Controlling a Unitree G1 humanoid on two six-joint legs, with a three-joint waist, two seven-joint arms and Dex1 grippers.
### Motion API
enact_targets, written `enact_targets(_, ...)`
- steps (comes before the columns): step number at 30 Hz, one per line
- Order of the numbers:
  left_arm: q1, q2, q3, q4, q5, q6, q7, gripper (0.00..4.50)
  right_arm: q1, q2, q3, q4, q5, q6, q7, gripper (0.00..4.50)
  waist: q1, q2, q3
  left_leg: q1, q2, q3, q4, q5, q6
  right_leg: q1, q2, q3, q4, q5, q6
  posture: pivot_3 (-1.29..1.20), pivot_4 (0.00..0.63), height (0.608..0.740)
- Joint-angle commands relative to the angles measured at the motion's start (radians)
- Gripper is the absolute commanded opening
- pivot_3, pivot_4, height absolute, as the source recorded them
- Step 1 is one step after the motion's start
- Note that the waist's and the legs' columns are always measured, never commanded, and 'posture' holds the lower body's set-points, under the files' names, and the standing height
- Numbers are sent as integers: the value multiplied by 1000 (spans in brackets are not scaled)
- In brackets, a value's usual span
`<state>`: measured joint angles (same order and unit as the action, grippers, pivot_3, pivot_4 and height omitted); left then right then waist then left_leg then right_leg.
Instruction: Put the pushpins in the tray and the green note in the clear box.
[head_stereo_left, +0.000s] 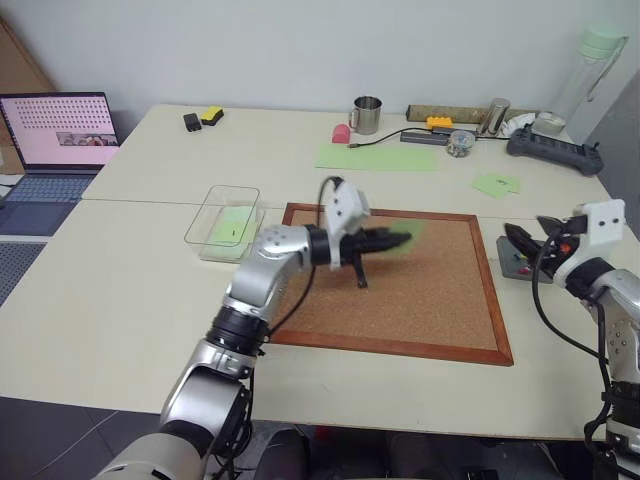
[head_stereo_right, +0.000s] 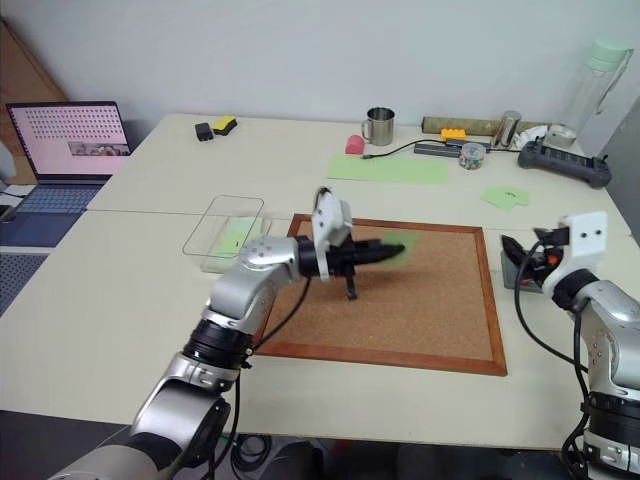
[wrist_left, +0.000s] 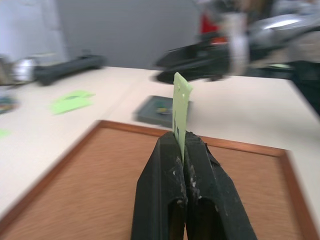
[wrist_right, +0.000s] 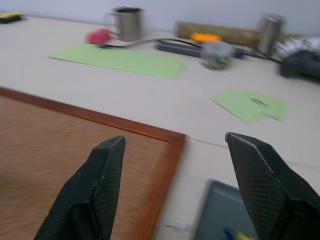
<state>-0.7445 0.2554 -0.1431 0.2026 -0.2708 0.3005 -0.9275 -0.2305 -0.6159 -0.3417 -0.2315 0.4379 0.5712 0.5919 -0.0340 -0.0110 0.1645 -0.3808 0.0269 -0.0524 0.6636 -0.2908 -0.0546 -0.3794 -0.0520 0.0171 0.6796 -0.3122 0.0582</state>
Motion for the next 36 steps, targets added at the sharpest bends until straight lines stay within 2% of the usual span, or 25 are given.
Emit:
enact_targets(1, -25, 68, 164, -22, 11, 48, 194, 0, -7, 0, 8, -175, 135, 73, 34, 3338, 0, 0, 0, 0, 0, 0, 0, 0, 0, 0, 0, 0, 0, 0, 0, 0, 150, 740)
enact_targets(6, 10, 151, 295, 29, 51, 66, 393, 0, -75, 26, 36, -324, 313, 205, -14, 3338, 4, 0, 0, 0, 0, -1, 0, 0, 0, 0, 0, -1, 0, 0, 0, 0, 150, 740)
enact_targets(9, 32, 182, 352, 77, 73, 55, 489, 0, -118, 33, 59, -352, 366, 243, -35, 3338, 6, -1, 1, -1, 0, -1, 0, 0, 0, 0, -1, -1, 0, 0, 0, 0, 150, 740)
enact_targets(12, 70, 190, 386, 98, 77, 61, 551, 0, -134, 34, 92, -344, 360, 241, -41, 3338, 8, -2, 1, -1, 0, -1, 0, 0, 0, 0, -1, -2, 0, 0, 0, 0, 150, 740)
enact_targets(20, 126, 155, 403, 80, 30, 136, 574, 0, -141, 28, 118, -331, 354, 234, -44, 3338, 13, -3, 2, -2, 0, -1, 0, 0, 0, -1, -1, -2, -1, 0, 0, 0, 150, 740)
enact_targets(22, 129, 156, 404, 76, 25, 137, 574, 389, -138, 25, 116, -331, 355, 235, -46, 3380, 11, -3, 2, -2, 0, -1, 0, 0, 0, -1, -1, -2, 0, 0, 0, 0, 150, 740)
enact_targets(23, 131, 156, 406, 74, 19, 140, 574, 399, -136, 23, 116, -333, 355, 235, -48, 3380, 9, -3, 2, -2, 0, -1, 0, 0, 0, -1, -1, -2, 0, 0, 0, 0, 150, 740)
enact_targets(31, 113, 167, 402, 86, 19, 123, 587, 2101, -123, 22, 115, -334, 340, 228, -68, 3380, 7, -3, 2, -2, 0, -1, 0, 0, 0, -1, -1, -2, 0, 0, 0, 0, 150, 740)
enact_targets(36, 103, 174, 401, 76, 12, 123, 580, 3009, -123, 21, 112, -325, 334, 221, -71, 3380, 7, -3, 2, -2, 0, -1, 0, 0, 0, -1, -1, -2, 0, 0, 0, 0, 150, 740)
